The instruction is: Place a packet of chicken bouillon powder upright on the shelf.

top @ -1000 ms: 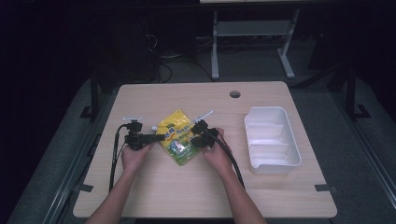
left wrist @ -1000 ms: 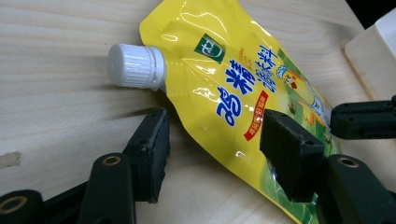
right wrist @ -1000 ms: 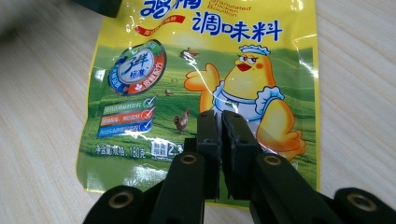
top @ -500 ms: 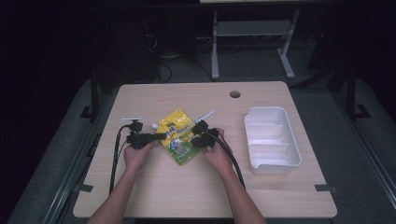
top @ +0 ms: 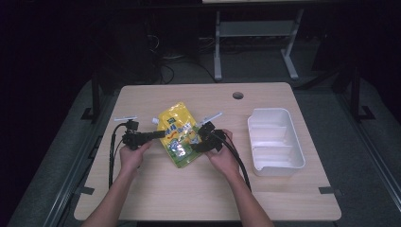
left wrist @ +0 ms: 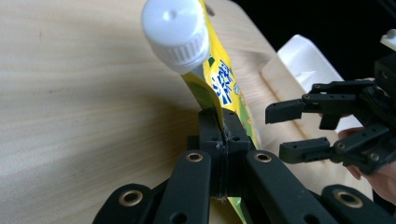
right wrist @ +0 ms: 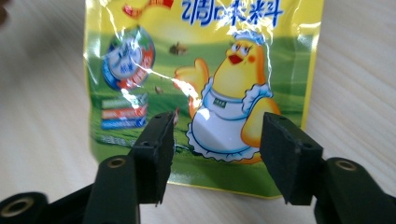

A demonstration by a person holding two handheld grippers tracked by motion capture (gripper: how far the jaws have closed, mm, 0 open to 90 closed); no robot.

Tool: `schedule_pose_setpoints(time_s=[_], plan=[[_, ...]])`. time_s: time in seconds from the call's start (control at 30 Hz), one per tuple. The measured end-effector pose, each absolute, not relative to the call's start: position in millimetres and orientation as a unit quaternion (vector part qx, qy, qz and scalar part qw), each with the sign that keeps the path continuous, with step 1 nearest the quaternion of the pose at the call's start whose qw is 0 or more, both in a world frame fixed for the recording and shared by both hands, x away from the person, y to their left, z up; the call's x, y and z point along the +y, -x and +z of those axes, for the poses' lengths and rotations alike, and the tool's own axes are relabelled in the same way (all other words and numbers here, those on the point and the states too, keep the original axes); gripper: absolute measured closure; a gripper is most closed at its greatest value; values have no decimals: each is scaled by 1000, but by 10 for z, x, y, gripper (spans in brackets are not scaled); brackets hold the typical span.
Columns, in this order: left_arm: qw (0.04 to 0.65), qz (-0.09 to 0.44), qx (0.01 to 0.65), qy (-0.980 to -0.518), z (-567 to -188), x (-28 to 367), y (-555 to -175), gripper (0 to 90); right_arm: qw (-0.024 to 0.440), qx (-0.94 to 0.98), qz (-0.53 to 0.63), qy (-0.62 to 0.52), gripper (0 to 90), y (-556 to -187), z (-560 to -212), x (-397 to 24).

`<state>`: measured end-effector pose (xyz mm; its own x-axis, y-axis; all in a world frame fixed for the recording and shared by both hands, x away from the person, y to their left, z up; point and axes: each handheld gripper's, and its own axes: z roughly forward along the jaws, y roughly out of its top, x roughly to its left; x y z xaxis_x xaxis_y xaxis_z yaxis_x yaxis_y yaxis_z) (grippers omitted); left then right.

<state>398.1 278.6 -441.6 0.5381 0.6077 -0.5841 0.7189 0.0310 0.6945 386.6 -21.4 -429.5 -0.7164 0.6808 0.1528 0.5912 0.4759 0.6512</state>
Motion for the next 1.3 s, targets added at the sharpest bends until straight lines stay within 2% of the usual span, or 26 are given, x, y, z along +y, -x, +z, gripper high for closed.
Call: schedule_pose_setpoints(time_s=[0.13,0.47,0.9,1.13,1.2,1.27,1.3], plan=[[544,-46,457,-702,-4321,2831,-3910,899,38,841,394,-368,423,-3803,-4187,-296],[548,-35,380,-744,-4029,2842,-3689,899,45,838,419,-347,388,-3664,-3987,-400],[541,-32,299,-786,-3859,2809,-3453,899,38,822,461,-333,349,-3686,-3854,-464],[544,-38,263,-796,-3841,2789,-3354,899,2,816,487,-310,432,-3702,-3761,-443],[545,-40,257,-797,-3848,2788,-3343,899,-8,816,492,-303,537,-3702,-3759,-437],[546,-41,259,-796,-3859,2795,-3336,899,-5,818,489,-303,561,-3698,-3758,-435],[545,-40,258,-796,-3864,2802,-3339,898,-1,820,486,-303,619,-3695,-3758,-438]])
